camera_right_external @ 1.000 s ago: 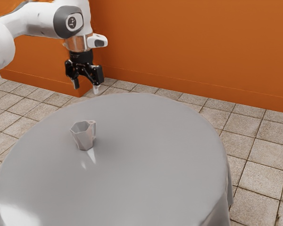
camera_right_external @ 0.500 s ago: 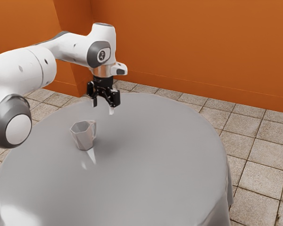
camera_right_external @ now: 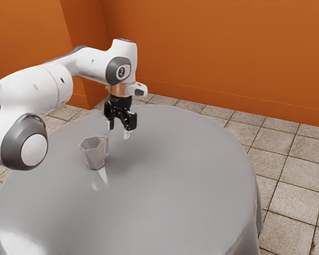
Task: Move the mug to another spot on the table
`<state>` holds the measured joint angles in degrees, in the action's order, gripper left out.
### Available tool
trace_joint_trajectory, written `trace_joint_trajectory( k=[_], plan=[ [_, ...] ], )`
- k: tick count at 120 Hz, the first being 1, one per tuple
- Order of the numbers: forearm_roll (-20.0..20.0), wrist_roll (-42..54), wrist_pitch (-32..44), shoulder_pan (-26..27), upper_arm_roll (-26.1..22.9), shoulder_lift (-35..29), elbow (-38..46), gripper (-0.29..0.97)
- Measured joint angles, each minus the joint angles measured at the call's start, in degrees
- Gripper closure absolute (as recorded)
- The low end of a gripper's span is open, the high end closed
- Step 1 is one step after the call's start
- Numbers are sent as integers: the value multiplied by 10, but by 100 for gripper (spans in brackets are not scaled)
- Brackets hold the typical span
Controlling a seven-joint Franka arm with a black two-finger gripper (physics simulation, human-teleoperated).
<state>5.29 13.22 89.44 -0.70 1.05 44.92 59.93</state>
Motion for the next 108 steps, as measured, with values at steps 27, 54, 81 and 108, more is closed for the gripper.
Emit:
trace_joint_trajectory(
  k=[27,54,81,108],
  plan=[
    [1,13,1,-42,-10,44,-52,8],
    [1,20,7,-57,-12,75,-55,8],
    [1,26,11,-58,-11,125,-106,10],
    [13,28,-12,-57,-10,157,-142,11]
  ],
)
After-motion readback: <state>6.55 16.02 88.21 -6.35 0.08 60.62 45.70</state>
